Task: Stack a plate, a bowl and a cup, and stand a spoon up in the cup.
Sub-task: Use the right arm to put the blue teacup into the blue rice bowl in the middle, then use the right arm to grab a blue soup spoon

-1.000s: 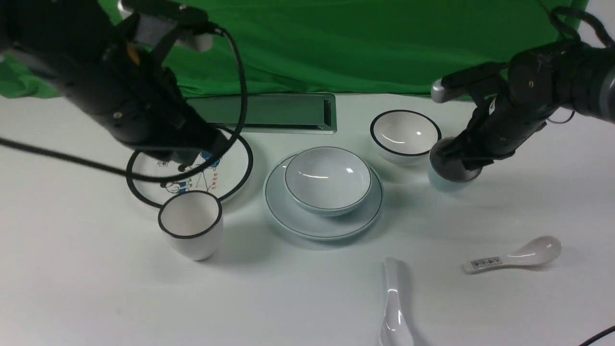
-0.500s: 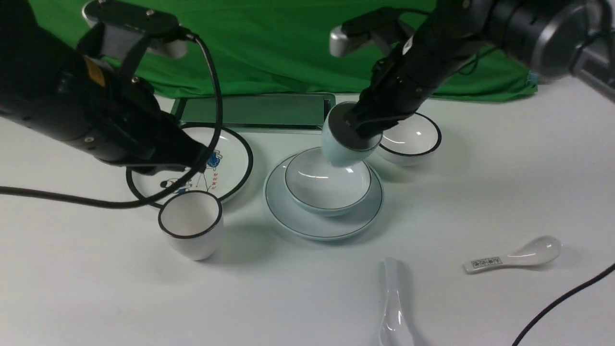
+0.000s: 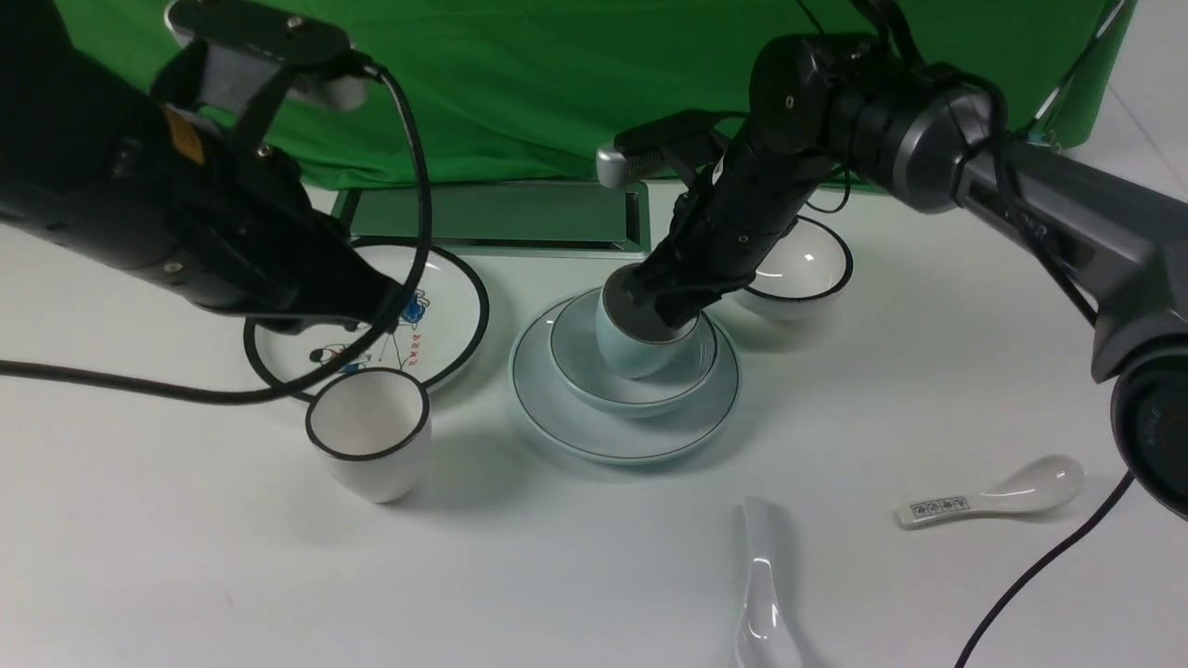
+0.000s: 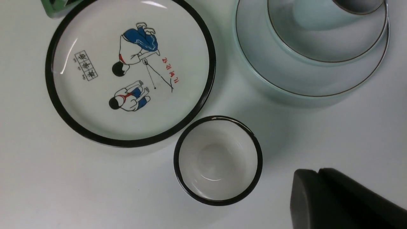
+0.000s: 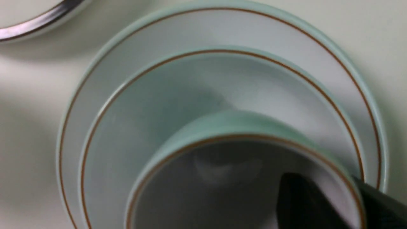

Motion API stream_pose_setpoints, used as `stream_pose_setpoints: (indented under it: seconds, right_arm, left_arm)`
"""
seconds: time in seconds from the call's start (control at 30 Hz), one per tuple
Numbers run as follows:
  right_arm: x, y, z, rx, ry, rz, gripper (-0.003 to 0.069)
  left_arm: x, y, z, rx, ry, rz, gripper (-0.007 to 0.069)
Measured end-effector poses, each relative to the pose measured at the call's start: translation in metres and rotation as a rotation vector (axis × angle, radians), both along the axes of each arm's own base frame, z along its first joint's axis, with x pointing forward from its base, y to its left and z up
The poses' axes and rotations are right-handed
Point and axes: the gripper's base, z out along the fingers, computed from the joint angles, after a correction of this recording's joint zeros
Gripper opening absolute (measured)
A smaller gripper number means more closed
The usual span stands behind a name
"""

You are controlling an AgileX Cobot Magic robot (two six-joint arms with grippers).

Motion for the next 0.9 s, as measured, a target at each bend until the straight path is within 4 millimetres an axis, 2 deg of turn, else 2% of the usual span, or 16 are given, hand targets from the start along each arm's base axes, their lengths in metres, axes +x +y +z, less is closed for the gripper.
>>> stream_pose_setpoints:
  seconds: [0.07,0.13,0.17,0.2,0.23,0.3,0.43,0.53,0.57,0.6,0.67,0.7,0.77,0.83,0.87,0.9]
  right_arm:
    - [-0.002,-0.001,0.004,-0.014,0.019,0.006,0.0317]
    - [-0.005,-0.003,0.018,-0.043,0.051,0.023,0.0442]
    - [-0.005,-0.004,0.018,-0.045,0.049,0.023,0.0442]
    - [-0.007,-0.006,0.032,-0.053,0.035,0.018,0.0502]
    - [-0.007,-0.006,0.034,-0.054,0.031,0.018,0.0513]
    - [-0.014,-0.011,0.062,-0.047,-0.017,0.003,0.0547]
    - [-0.041,-0.025,0.119,-0.010,-0.104,0.001,0.0551]
    - [-0.061,-0.036,0.138,-0.008,-0.119,0.002,0.0551]
    - [-0.077,-0.044,0.142,-0.021,-0.103,0.009,0.0551]
    - [-0.080,-0.045,0.139,-0.029,-0.088,0.009,0.0551]
    - [-0.108,-0.059,0.130,-0.070,-0.027,0.026,0.0551]
    - [-0.111,-0.061,0.124,-0.080,-0.006,0.027,0.0551]
    - [-0.135,-0.072,0.098,-0.110,0.058,0.022,0.0551]
    - [-0.144,-0.078,0.073,-0.115,0.083,-0.007,0.0551]
    - [-0.144,-0.077,0.074,-0.109,0.073,-0.011,0.0551]
    - [-0.150,-0.081,0.051,-0.112,0.092,-0.043,0.0551]
  left_arm:
    - [0.000,0.000,0.000,0.000,-0.004,-0.001,-0.0036]
    - [0.000,0.000,0.000,0.001,-0.004,-0.002,-0.0036]
    - [0.000,0.000,0.000,0.000,-0.004,-0.002,-0.0036]
    - [0.000,0.000,0.000,0.003,-0.006,-0.006,-0.0036]
    - [0.000,0.000,0.000,0.004,-0.007,-0.007,-0.0036]
    - [0.000,0.000,0.000,0.006,-0.008,-0.010,-0.0036]
    - [-0.002,0.001,-0.002,0.019,0.025,-0.015,-0.0036]
    - [-0.004,0.001,-0.003,0.026,0.048,-0.017,-0.0036]
    - [-0.005,0.001,-0.004,0.032,0.065,-0.018,-0.0036]
    - [-0.005,0.001,-0.004,0.032,0.066,-0.018,-0.0036]
    - [-0.007,0.001,-0.005,0.033,0.082,-0.020,-0.0036]
    - [-0.007,0.001,-0.005,0.033,0.084,-0.020,-0.0036]
    - [-0.008,0.000,-0.005,0.018,0.106,-0.022,-0.0036]
    - [-0.009,-0.001,-0.005,0.007,0.111,-0.028,-0.0036]
    - [-0.009,-0.001,-0.005,0.002,0.113,-0.028,-0.0036]
    - [-0.009,-0.002,-0.005,-0.007,0.115,-0.038,-0.0036]
